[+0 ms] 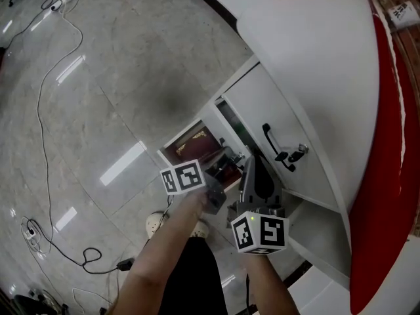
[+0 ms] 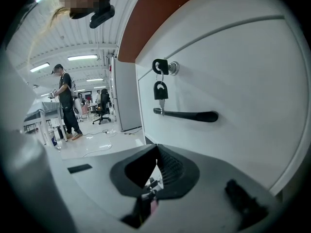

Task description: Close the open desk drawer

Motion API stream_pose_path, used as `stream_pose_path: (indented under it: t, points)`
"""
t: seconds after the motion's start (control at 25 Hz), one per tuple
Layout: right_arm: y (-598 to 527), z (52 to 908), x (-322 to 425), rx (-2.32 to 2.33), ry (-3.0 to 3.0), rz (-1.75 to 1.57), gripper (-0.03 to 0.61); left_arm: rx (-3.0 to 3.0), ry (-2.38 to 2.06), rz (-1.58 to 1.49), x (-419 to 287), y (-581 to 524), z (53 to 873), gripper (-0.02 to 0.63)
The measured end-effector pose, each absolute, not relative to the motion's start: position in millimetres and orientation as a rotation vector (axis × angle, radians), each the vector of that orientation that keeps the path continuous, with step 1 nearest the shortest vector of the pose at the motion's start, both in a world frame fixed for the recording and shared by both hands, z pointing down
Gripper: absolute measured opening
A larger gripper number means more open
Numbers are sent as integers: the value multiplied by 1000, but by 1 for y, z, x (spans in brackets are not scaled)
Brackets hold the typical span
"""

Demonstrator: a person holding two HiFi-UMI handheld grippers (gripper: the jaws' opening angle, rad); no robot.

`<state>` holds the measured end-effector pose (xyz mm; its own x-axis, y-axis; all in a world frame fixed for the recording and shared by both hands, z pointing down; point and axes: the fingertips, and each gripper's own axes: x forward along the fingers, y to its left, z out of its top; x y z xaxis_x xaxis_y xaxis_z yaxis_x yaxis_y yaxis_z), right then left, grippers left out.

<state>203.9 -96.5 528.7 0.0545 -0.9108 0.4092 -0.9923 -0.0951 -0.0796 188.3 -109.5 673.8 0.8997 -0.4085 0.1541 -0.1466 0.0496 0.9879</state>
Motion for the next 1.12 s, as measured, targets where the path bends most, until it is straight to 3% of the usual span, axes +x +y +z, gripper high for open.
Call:
stream_pose_path:
  t: [1.12]
  points:
    - [-83,534,203,2032,-1972,516,12,1527,-479,-221,221,-127,675,25]
